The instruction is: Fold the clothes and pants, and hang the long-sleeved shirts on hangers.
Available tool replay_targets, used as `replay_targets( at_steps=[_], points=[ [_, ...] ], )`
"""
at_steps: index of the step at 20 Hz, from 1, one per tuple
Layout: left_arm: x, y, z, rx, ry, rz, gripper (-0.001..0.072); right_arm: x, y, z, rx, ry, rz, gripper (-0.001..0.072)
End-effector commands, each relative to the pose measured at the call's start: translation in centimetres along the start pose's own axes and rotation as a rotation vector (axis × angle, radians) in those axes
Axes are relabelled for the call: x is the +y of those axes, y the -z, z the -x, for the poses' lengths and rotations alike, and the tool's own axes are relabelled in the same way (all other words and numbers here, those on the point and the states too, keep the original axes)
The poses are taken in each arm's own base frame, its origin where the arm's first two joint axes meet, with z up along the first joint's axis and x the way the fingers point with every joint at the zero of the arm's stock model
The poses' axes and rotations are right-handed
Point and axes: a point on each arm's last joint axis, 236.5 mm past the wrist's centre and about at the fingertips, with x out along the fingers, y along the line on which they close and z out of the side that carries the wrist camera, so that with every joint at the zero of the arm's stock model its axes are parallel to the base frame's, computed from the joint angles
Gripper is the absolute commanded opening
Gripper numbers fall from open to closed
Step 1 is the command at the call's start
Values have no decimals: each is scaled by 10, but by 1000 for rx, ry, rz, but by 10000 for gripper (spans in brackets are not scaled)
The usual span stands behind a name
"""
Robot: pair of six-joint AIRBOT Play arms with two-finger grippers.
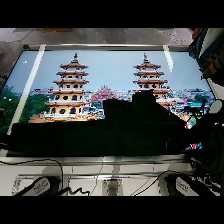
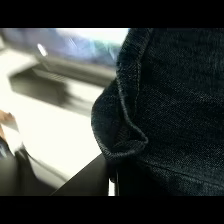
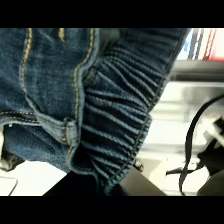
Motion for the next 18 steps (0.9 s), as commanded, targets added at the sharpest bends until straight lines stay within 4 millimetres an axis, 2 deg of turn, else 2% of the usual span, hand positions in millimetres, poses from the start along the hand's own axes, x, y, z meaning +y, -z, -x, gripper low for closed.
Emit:
replay_targets(
  at_steps=[1,3,5,6,7,8,9,12,13,14,15,17,18],
  points=[
    [-11,39,-15,172,77,5,15,2,19,-11,85,-14,0,31],
    [-13,48,-21,190,119,-24,16,3,23,-17,105,-20,6,31],
    [-12,48,-25,172,139,-12,35,3,21,-18,96,-20,5,33],
    [-12,45,-26,159,140,-7,172,2,17,-18,77,-16,5,83],
    [-12,43,-26,150,139,-6,493,1,11,-19,54,-10,5,310],
    [-10,39,-27,132,129,-1,718,-1,6,-19,33,-5,5,536],
    [-9,37,-27,127,126,1,704,-1,3,-19,21,-2,4,636],
    [-7,31,-28,101,112,0,691,-2,0,-19,7,3,3,616],
    [-5,26,-27,86,101,12,637,-4,-4,-18,-11,11,3,586],
    [-3,22,-26,76,89,47,379,-7,-11,-14,-40,25,3,472],
    [-2,16,-21,61,81,55,142,-11,-22,-8,-90,45,4,326],
    [2,-5,-7,5,52,37,29,-20,-57,16,-246,89,10,125],
    [4,-19,2,-34,32,46,18,-23,-73,31,-325,111,13,51]
  ],
)
